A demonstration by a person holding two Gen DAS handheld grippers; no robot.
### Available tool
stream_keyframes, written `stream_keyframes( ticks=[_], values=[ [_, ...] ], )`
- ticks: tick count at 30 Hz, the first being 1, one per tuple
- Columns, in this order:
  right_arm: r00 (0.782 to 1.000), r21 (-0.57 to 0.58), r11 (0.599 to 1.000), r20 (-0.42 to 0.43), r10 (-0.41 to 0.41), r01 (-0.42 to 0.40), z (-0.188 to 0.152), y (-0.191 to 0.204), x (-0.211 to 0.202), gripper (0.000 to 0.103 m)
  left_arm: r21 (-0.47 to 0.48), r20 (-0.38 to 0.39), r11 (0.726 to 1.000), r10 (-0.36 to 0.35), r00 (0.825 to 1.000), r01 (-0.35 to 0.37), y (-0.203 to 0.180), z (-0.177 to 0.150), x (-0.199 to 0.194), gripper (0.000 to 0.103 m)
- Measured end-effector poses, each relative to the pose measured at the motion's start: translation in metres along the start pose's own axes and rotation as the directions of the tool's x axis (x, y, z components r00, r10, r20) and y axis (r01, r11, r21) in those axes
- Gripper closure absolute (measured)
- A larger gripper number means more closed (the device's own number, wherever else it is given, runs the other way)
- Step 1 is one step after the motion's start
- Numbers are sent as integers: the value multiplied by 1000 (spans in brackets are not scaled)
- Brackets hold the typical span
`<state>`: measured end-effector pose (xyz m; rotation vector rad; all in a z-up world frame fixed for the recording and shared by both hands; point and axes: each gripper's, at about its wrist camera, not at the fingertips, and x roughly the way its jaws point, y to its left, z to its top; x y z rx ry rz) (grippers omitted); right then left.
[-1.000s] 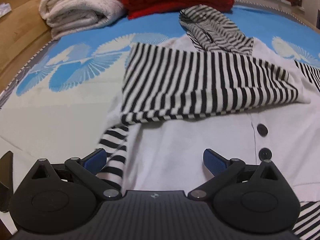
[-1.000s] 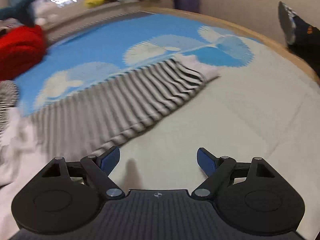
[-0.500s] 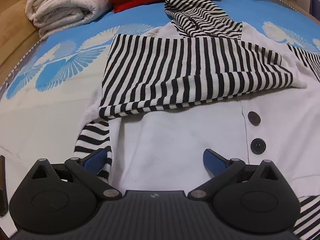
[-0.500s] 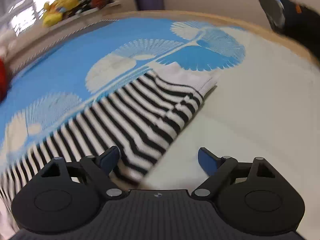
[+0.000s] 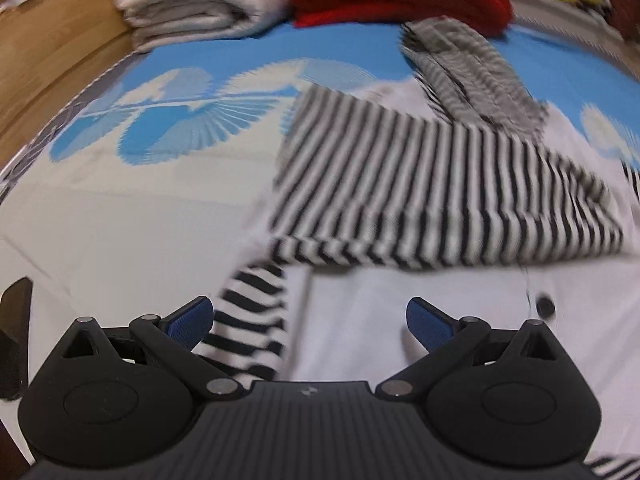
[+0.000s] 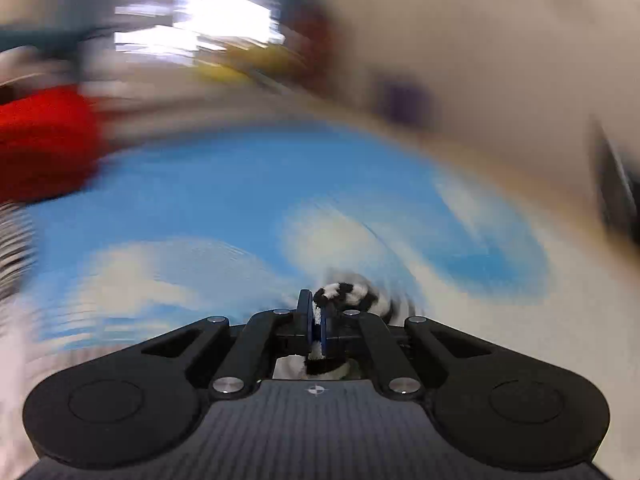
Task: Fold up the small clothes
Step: 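Grasp the white cuff with the right tool and fold the sleeve across the body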
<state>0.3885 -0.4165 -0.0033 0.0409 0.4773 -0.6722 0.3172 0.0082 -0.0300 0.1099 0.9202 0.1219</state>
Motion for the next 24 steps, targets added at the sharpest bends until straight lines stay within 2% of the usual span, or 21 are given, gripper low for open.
stream_keyframes(
  ticks=[1, 2, 3, 4, 5, 6, 7, 8, 9, 10, 11, 12, 14, 15, 17, 18, 20, 21, 22, 24],
  values=[
    [991, -81, 990, 60, 120, -115, 5, 33, -29, 100, -27, 3, 1000, 1, 1000, -1, 6, 3, -1, 0],
    [962, -142, 959, 89, 257, -243, 5, 62, -56, 98, -59, 5, 998, 0, 1000, 0, 15, 6, -1, 0],
    [897, -209, 888, 84, 433, -409, 0, 96, -88, 87, -86, 3, 996, 4, 1000, -4, 21, 9, 0, 0],
    [822, -252, 803, 49, 568, -540, -8, 122, -112, 65, -115, -2, 993, 15, 1000, -15, 29, 11, 1, 0],
    [746, -282, 713, -16, 666, -642, -19, 146, -132, 26, -149, -10, 988, 29, 1000, -30, 38, 13, 2, 0],
    [707, -291, 663, -73, 703, -690, -31, 165, -148, 8, -173, -17, 984, 34, 999, -37, 44, 14, 3, 0],
    [698, -309, 645, -95, 710, -699, -43, 177, -161, 9, -199, -24, 979, 32, 999, -36, 51, 14, 3, 0],
    [695, -357, 623, -116, 709, -696, -55, 185, -173, 10, -217, -28, 976, 21, 999, -27, 57, 15, 3, 0],
    [704, -407, 606, -150, 694, -684, -63, 188, -179, 10, -229, -31, 973, 7, 999, -14, 61, 15, 4, 0],
    [721, -448, 598, -174, 671, -664, -67, 187, -184, 10, -234, -27, 972, -9, 1000, 3, 65, 16, 3, 0],
    [748, -470, 613, -172, 641, -634, -70, 181, -186, 10, -235, -19, 972, -24, 1000, 18, 66, 16, 2, 0],
    [781, -468, 650, -162, 603, -598, -70, 170, -186, 10, -233, -9, 972, -43, 999, 39, 67, 17, 0, 0],
    [833, -423, 724, -172, 527, -545, -68, 149, -184, 10, -226, 19, 968, -107, 994, 109, 66, 20, -2, 0],
    [854, -376, 768, -183, 487, -518, -68, 135, -181, 10, -223, 32, 960, -167, 985, 170, 65, 25, -3, 0],
    [888, -284, 843, -210, 410, -457, -68, 114, -173, 10, -227, 53, 945, -229, 972, 235, 59, 33, -3, 0],
    [893, -222, 873, -229, 386, -434, -69, 102, -165, 10, -225, 68, 941, -245, 967, 254, 54, 37, -4, 0],
    [876, -78, 901, -283, 391, -427, -69, 87, -146, 11, -185, 88, 931, -302, 949, 313, 34, 47, -6, 0],
    [863, -1, 908, -311, 398, -419, -68, 80, -135, 12, -136, 91, 925, -346, 934, 356, 19, 52, -7, 0],
    [859, 54, 915, -327, 394, -399, -68, 74, -127, 12, -94, 86, 917, -379, 921, 386, 6, 54, -8, 0],
    [864, 83, 930, -349, 364, -359, -71, 69, -116, 12, 16, 56, 881, -473, 879, 473, -27, 58, -6, 0]
  ],
)
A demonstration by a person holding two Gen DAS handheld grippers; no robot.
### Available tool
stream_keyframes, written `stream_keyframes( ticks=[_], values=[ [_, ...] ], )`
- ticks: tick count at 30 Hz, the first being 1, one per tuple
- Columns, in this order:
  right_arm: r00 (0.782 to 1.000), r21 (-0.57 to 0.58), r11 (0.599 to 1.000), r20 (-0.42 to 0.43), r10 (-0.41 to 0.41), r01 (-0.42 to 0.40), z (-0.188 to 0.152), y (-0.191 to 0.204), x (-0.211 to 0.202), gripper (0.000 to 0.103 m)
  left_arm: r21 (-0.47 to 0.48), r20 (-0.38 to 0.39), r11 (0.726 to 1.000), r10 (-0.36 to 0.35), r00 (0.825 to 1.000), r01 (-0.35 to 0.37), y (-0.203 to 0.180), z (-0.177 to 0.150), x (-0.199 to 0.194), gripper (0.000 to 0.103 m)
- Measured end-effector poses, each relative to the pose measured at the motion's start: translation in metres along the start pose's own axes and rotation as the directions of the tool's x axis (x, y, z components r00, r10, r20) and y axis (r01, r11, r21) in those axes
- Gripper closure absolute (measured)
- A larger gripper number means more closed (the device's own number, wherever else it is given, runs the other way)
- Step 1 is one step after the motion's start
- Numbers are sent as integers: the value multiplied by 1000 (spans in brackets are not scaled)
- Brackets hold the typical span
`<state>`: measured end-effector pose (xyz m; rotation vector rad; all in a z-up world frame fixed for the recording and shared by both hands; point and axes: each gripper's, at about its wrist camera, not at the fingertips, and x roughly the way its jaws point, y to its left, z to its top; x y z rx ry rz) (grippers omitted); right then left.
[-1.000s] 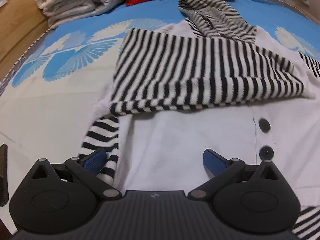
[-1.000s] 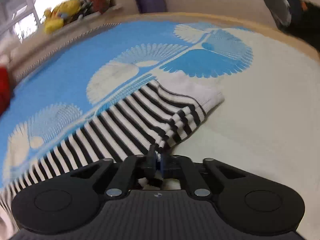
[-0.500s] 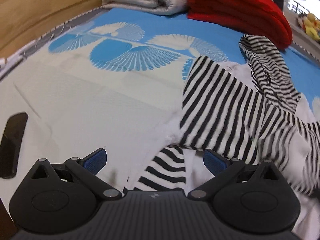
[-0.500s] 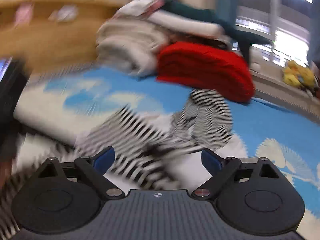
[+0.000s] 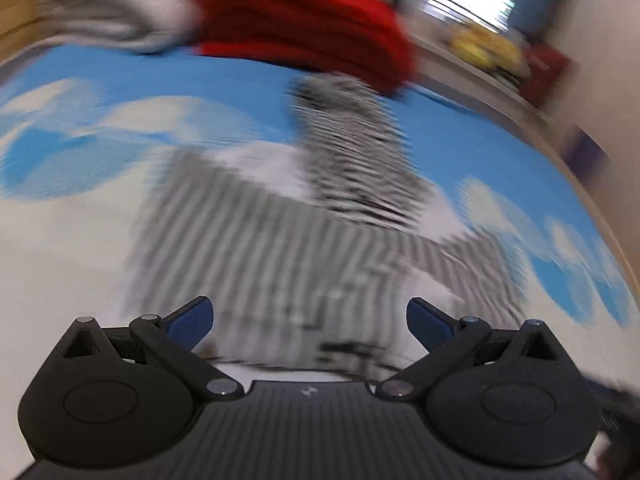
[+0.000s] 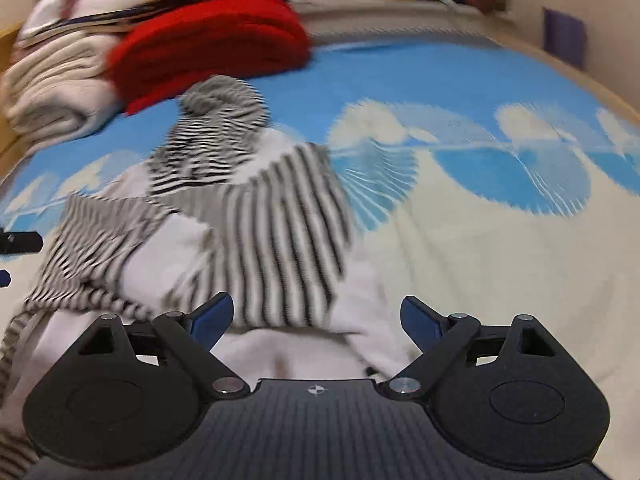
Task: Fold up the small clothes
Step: 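Grasp the white cuff with the right tool and fold the sleeve across the body, then grasp the folded sleeve edge with the left tool and adjust it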
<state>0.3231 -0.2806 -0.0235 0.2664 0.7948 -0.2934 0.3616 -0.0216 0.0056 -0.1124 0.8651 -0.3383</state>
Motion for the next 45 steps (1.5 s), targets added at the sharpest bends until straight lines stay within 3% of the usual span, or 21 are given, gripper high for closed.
stream_keyframes(
  ticks=[3, 7, 10, 15, 16, 18, 19, 21, 23, 25, 28, 29, 30, 31, 32, 33, 35, 37, 39, 42, 45],
  values=[
    [998, -61, 997, -11, -54, 54, 2, 0, 14, 12, 125, -18, 991, -54, 998, 56, -37, -8, 22, 0],
    [995, -128, 987, 2, -101, 101, 8, 5, 32, 12, 289, 32, 957, -40, 999, 29, -75, -24, 46, 0],
    [995, -109, 990, -26, -92, 89, 12, 6, 39, 12, 333, 40, 943, -18, 999, 3, -89, -27, 67, 0],
    [997, -118, 991, -44, -70, 65, 15, 13, 43, 12, 346, -40, 938, 39, 998, -23, -85, -29, 90, 2],
    [996, -129, 989, -40, -76, 70, 14, 14, 43, 12, 357, -40, 934, 46, 998, -29, -83, -29, 90, 7],
    [995, -138, 987, -40, -88, 82, 14, 14, 45, 12, 372, -58, 928, 47, 997, -22, -79, -26, 89, 38],
    [995, -135, 987, -43, -93, 87, 15, 13, 46, 12, 338, -76, 941, 22, 997, 5, -73, -21, 85, 44],
    [994, -121, 988, -50, -100, 93, 15, 10, 47, 12, 205, -81, 978, -31, 996, 47, -54, -3, 75, 70],
    [993, -115, 989, -50, -105, 99, 15, 9, 47, 12, 51, -30, 998, -39, 999, 41, -21, 19, 62, 82],
    [994, -117, 988, -45, -105, 99, 14, 10, 46, 12, -102, 37, 995, 13, 999, -9, 19, 37, 47, 82],
    [994, -122, 988, -43, -104, 99, 13, 10, 45, 12, -347, 51, 928, 165, 985, -138, 95, 46, 30, 82],
    [994, -122, 988, -45, -104, 98, 13, 10, 46, 12, -374, 50, 913, 197, 979, -165, 112, 44, 27, 81],
    [994, -119, 988, -47, -103, 97, 13, 10, 47, 12, -363, 41, 917, 194, 980, -167, 122, 43, 25, 77],
    [993, -115, 988, -48, -105, 98, 14, 10, 48, 12, -332, 39, 931, 172, 984, -149, 122, 43, 24, 73],
    [993, -111, 989, -50, -107, 101, 14, 11, 49, 12, -288, 46, 949, 147, 988, -128, 116, 42, 22, 55],
    [993, -109, 989, -52, -107, 101, 15, 12, 50, 12, -211, 61, 972, 122, 991, -106, 102, 41, 20, 28],
    [993, -108, 989, -54, -106, 99, 15, 16, 53, 12, -58, 104, 992, 120, 987, -114, 68, 33, 15, 0],
    [993, -116, 988, -56, -105, 98, 15, 21, 55, 12, 130, 182, 984, 101, 978, -125, 30, 22, 13, 0],
    [993, -133, 986, -59, -104, 96, 12, 26, 56, 12, 270, 176, 958, 54, 983, -101, 1, 10, 17, 0],
    [992, -147, 984, -67, -110, 99, 9, 29, 59, 12, 384, 136, 922, -10, 991, -43, -30, -8, 30, 0],
    [990, -142, 984, -75, -117, 106, 8, 28, 62, 12, 459, 101, 887, -8, 995, -39, -54, -24, 45, 0]
  ],
)
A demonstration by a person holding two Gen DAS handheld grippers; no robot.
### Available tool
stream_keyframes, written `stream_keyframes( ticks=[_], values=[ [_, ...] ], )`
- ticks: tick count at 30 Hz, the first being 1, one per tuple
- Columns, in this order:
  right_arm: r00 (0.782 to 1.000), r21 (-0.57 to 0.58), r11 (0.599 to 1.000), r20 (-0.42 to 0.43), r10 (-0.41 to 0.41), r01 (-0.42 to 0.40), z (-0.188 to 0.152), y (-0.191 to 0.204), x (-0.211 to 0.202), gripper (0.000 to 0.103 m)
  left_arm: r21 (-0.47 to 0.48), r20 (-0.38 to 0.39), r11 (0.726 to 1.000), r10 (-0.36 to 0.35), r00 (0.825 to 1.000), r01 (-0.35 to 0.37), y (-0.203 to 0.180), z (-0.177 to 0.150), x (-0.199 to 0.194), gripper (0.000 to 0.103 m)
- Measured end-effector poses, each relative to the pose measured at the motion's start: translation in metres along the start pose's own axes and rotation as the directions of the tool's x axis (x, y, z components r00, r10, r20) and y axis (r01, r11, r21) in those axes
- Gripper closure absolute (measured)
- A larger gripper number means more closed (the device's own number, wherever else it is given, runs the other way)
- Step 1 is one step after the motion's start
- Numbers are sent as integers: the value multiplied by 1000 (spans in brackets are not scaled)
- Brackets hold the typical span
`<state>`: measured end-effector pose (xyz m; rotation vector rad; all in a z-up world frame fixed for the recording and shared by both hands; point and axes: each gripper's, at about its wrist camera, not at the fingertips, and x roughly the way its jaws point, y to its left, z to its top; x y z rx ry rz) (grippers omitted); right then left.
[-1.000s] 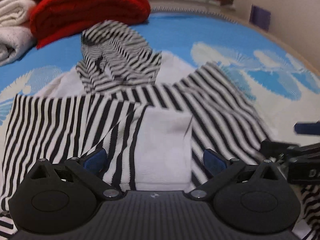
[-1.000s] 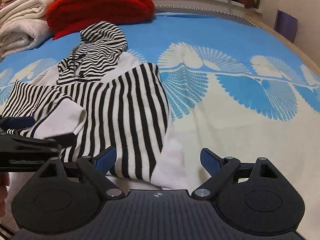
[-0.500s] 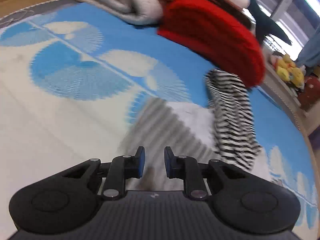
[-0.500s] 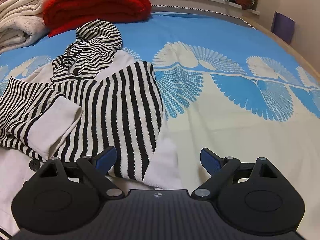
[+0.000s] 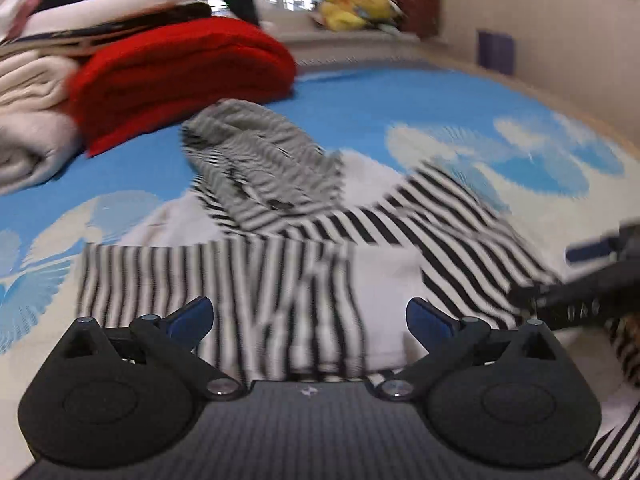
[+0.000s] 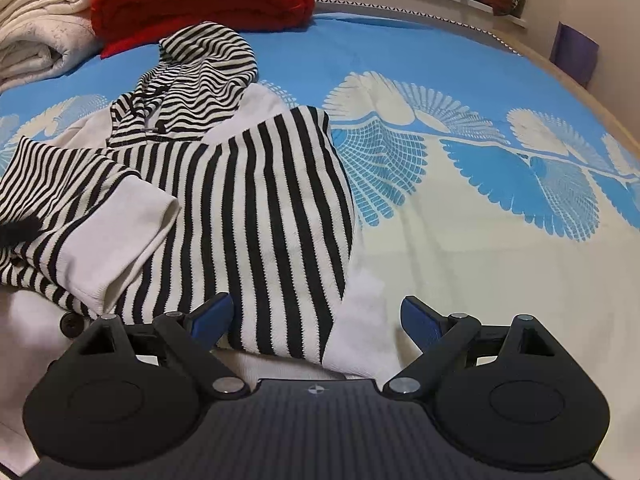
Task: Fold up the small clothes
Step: 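Grasp the folded sleeve edge with the left tool and adjust it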
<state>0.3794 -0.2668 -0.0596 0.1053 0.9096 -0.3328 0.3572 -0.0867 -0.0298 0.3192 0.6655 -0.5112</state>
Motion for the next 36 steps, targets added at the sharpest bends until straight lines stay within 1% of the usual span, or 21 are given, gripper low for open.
stream_keyframes(
  ticks=[4, 5, 6, 7, 8, 9, 12, 14, 16, 17, 18, 20, 21, 23, 24, 25, 27, 29, 33, 34, 36],
  values=[
    [1000, -5, 1000, -8, 2, -2, 0, 0, 2, 12, 34, -71, 999, 7, 997, -5, -14, -12, 20, 0],
    [1000, -8, 1000, -8, 2, -2, 0, 0, 2, 12, 23, -72, 1000, -5, 997, 7, -12, -10, 25, 7],
    [1000, -8, 1000, -7, 2, -2, 0, 0, 2, 12, 1, -69, 1000, -23, 997, 23, -10, -9, 26, 33],
    [1000, -7, 1000, -7, 3, -3, 0, -1, 2, 12, -25, -76, 999, -46, 996, 44, -8, -6, 27, 49],
    [1000, -5, 1000, -6, 2, -2, 1, -1, 2, 12, -45, -81, 997, -65, 995, 61, -6, -1, 29, 73],
    [1000, -4, 1000, -6, -1, 1, 1, -2, 2, 12, -71, -74, 994, -86, 994, 81, -2, 3, 28, 81],
    [1000, 2, 1000, -10, -3, 3, 1, -4, 4, 12, -127, -49, 989, -79, 996, 72, 13, 13, 18, 85],
    [1000, 5, 1000, -13, 0, 0, 1, -5, 4, 12, -236, -39, 970, -65, 997, 54, 36, 17, 10, 85],
    [1000, 4, 1000, -10, -1, 1, 1, -5, 3, 12, -401, -23, 915, -51, 998, 38, 71, 14, 4, 85],
    [1000, 4, 1000, -8, -1, 1, 1, -5, 3, 12, -506, -29, 862, -48, 998, 27, 93, 7, 3, 84],
    [1000, 7, 1000, -6, 1, -1, 1, -5, 3, 12, -618, -54, 786, -44, 998, 1, 119, -4, 3, 85],
    [1000, 9, 1000, -5, -1, 1, 1, -5, 3, 12, -770, -119, 631, -2, 993, -91, 161, -28, 1, 85],
    [1000, 7, 1000, -7, -2, 2, 1, -5, 3, 12, -809, -136, 577, 2, 991, -112, 179, -40, 0, 85],
    [1000, 8, 1000, -9, -5, 5, 1, -5, 4, 12, -850, -133, 515, -2, 991, -113, 200, -53, -6, 80],
    [1000, 9, 1000, -10, -5, 5, 1, -5, 5, 12, -855, -111, 511, -6, 994, -92, 204, -54, -11, 65],
    [1000, 10, 1000, -8, -4, 4, 1, -5, 5, 12, -846, -95, 526, 2, 995, -82, 205, -51, -15, 54],
    [1000, 11, 1000, 0, -7, 7, 1, -5, 4, 12, -817, -72, 571, 37, 997, -80, 200, -42, -23, 17],
    [1000, 18, 1000, 12, -8, 8, 2, -4, 2, 12, -796, -41, 602, 47, 998, -61, 191, -32, -27, 12],
    [998, 53, 999, 56, 2, -5, 4, -7, -3, 12, -758, -21, 652, -20, 1000, -3, 176, -19, -22, 12],
    [997, 67, 998, 72, 7, -12, 4, -8, -5, 12, -739, -33, 673, -13, 999, -15, 172, -17, -20, 12],
    [995, 88, 995, 100, 31, -39, 6, -11, -9, 12, -670, -127, 735, 24, 992, -103, 159, -16, -10, 12]
  ],
)
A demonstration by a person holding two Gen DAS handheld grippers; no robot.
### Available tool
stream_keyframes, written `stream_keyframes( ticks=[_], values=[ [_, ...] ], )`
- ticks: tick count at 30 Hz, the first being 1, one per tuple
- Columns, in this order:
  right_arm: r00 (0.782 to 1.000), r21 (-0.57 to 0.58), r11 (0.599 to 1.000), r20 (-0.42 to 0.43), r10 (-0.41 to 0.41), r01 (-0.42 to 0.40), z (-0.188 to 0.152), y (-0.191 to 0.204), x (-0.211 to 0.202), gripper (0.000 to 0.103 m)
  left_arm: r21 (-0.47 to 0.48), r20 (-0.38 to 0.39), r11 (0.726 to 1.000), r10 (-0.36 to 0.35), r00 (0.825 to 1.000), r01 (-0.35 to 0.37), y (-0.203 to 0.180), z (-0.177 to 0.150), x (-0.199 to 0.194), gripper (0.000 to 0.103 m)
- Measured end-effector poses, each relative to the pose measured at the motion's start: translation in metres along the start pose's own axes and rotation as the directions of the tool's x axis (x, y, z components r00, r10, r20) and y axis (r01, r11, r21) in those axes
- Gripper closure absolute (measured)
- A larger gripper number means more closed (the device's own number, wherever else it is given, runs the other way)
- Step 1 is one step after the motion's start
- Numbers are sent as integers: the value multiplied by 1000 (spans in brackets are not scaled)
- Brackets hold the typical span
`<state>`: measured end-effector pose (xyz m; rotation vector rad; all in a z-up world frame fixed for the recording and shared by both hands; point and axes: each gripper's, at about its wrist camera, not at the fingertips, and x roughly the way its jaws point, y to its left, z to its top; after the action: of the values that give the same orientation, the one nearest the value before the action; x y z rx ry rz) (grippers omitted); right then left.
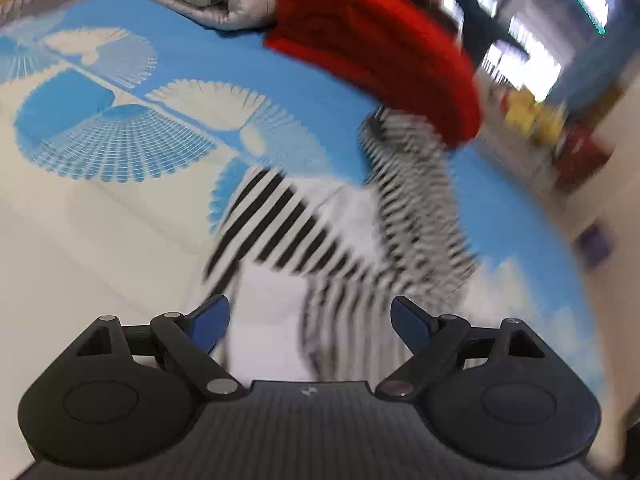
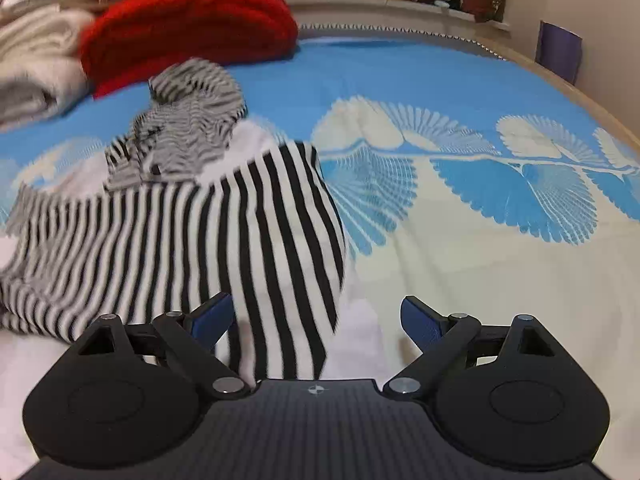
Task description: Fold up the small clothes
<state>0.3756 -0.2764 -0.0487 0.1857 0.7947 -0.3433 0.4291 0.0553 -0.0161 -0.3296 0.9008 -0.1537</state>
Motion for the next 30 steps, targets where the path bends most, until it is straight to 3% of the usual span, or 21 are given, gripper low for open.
stream_keyframes(
  ticks=[2, 4, 5, 7, 13, 17, 20, 24, 30],
  values=[
    [1000, -1, 1000, -9, 15, -15, 0, 0, 2, 12, 74, -56, 993, 98, 994, -94, -4, -9, 15, 12],
    [997, -31, 999, -76, 13, -16, -4, 4, 10, 12, 166, -99, 964, 224, 970, -206, -6, -21, 33, 12],
    [990, -73, 997, -138, -17, 7, -8, 7, 18, 12, 207, -95, 951, 253, 963, -230, -7, -26, 39, 11],
    [983, -125, 992, -174, -56, 34, -16, 11, 27, 11, 260, -58, 931, 282, 958, -258, -10, -32, 38, 6],
    [990, -107, 994, -140, -19, 3, -9, 12, 11, 10, 302, -1, 911, 293, 956, -279, -20, -32, 18, 3],
    [981, -193, 981, -188, -53, 16, -20, 19, 22, 10, 352, 11, 875, 352, 936, -333, -29, -40, 6, 0],
    [992, -136, 991, -127, -11, -6, -11, 15, 7, 11, 389, 74, 876, 281, 957, -287, -45, -48, -33, 0],
    [997, -85, 995, -50, 50, -54, -5, 7, -27, 11, 409, 135, 867, 251, 958, -285, -64, -65, -76, 0],
    [994, -101, 989, 21, 112, -109, -9, 4, -70, 11, 362, 160, 885, 251, 955, -293, -65, -95, -111, 0]
  ],
)
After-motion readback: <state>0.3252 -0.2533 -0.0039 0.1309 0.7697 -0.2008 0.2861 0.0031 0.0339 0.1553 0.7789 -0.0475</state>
